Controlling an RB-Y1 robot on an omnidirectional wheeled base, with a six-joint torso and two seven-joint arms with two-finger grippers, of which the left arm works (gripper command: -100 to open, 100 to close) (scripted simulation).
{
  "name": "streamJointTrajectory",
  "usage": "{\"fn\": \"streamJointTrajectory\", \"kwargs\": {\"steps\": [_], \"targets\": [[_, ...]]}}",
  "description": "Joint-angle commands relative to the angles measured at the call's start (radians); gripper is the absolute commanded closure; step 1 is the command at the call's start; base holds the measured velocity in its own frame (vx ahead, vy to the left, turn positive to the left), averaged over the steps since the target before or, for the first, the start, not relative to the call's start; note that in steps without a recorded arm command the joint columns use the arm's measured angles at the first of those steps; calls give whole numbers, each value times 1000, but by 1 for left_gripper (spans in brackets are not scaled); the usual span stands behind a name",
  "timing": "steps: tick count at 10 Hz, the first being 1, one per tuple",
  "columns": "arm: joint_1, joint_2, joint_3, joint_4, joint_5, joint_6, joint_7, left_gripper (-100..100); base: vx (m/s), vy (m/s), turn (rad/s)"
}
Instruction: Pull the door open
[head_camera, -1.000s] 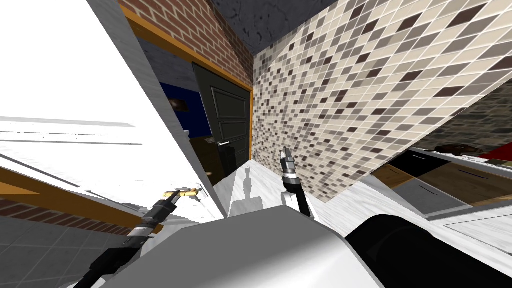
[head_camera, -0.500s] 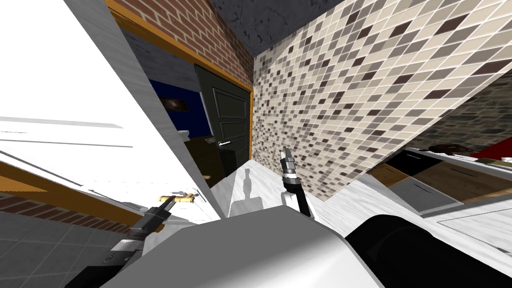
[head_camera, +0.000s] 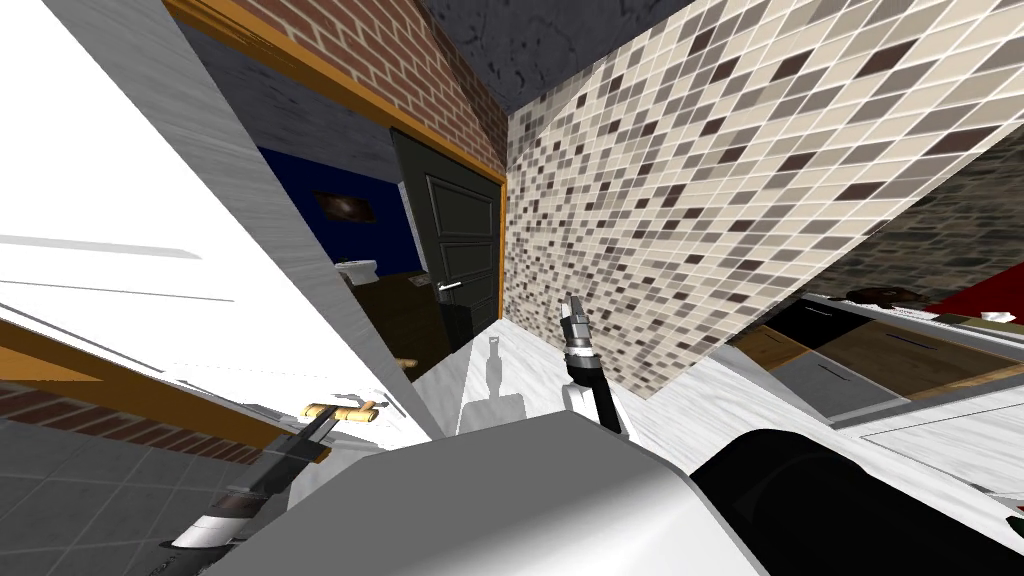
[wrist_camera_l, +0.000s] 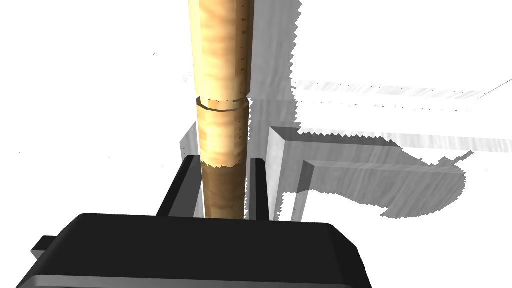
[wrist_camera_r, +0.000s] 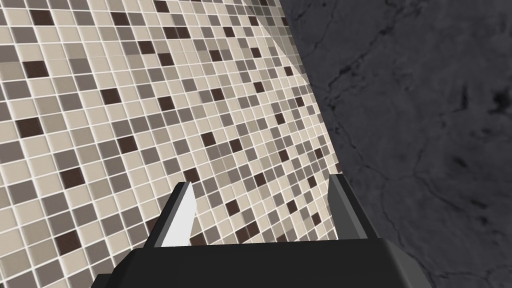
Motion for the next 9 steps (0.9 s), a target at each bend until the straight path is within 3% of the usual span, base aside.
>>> {"fn": "streamJointTrajectory", "kwargs": {"steps": [1,2,3,9], "targets": [[29,7,-11,-16,-6,-23,5,100,-21,33,-10],[16,7,-1,-7,-1,-11,4,100,-7,22,2],[17,4,-4,10,-7,-40,4,100,39,-31,-54],[15,-8,-10,65,-25,-128,4,100,61,-65,-37]]}}
